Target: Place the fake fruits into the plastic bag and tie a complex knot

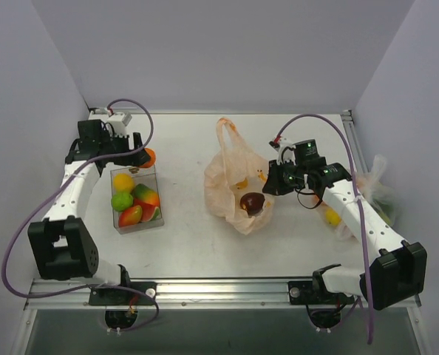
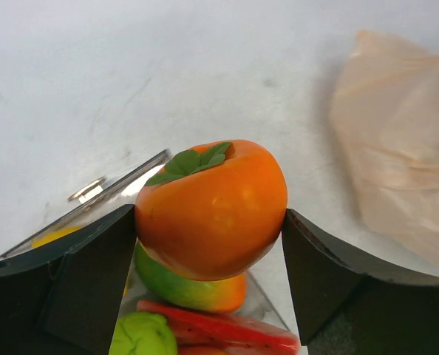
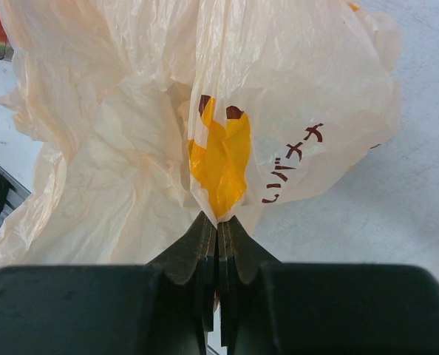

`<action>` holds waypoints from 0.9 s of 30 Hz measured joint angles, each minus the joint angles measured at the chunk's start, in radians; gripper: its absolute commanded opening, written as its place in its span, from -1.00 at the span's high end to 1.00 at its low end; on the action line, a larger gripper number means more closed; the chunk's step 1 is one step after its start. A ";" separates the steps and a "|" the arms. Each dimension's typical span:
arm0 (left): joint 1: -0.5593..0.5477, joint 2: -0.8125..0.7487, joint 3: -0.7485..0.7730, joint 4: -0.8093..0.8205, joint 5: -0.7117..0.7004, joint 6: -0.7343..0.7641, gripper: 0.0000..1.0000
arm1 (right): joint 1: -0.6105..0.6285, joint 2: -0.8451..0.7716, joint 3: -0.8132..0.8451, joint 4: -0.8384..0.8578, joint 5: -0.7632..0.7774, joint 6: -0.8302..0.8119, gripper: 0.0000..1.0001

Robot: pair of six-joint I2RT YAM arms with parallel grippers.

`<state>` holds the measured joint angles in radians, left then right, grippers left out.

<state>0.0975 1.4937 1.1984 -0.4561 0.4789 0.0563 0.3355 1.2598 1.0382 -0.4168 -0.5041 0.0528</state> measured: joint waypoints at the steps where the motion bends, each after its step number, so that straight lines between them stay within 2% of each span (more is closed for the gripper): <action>1: -0.016 -0.044 0.000 0.001 0.028 0.009 -0.21 | 0.000 0.000 0.000 0.000 0.000 -0.002 1.00; 4: -0.130 -0.161 0.001 0.026 0.110 0.018 -0.21 | 0.000 0.005 0.000 0.000 0.000 -0.002 1.00; 7: -0.311 -0.224 0.005 0.076 0.172 0.012 -0.22 | 0.000 0.013 0.004 0.000 0.000 -0.002 1.00; 11: -0.543 -0.197 0.054 0.129 0.196 -0.001 -0.27 | 0.000 0.014 0.014 -0.004 0.000 -0.002 1.00; 14: -0.661 -0.127 0.113 0.154 0.198 -0.010 -0.28 | 0.000 0.014 0.026 -0.008 0.000 -0.002 1.00; 20: -0.777 0.055 0.210 0.185 0.162 -0.031 -0.36 | 0.000 0.010 0.056 -0.013 -0.006 0.002 1.00; 25: -0.790 0.153 0.216 0.174 0.111 -0.042 -0.95 | 0.000 -0.014 0.058 -0.016 -0.010 0.010 1.00; 27: -0.786 0.160 0.216 0.168 0.096 -0.046 -0.95 | 0.000 -0.023 0.058 -0.017 -0.011 0.010 1.00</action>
<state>-0.6888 1.6539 1.4139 -0.2882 0.5747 0.0101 0.3355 1.2369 1.0966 -0.4335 -0.5152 0.0631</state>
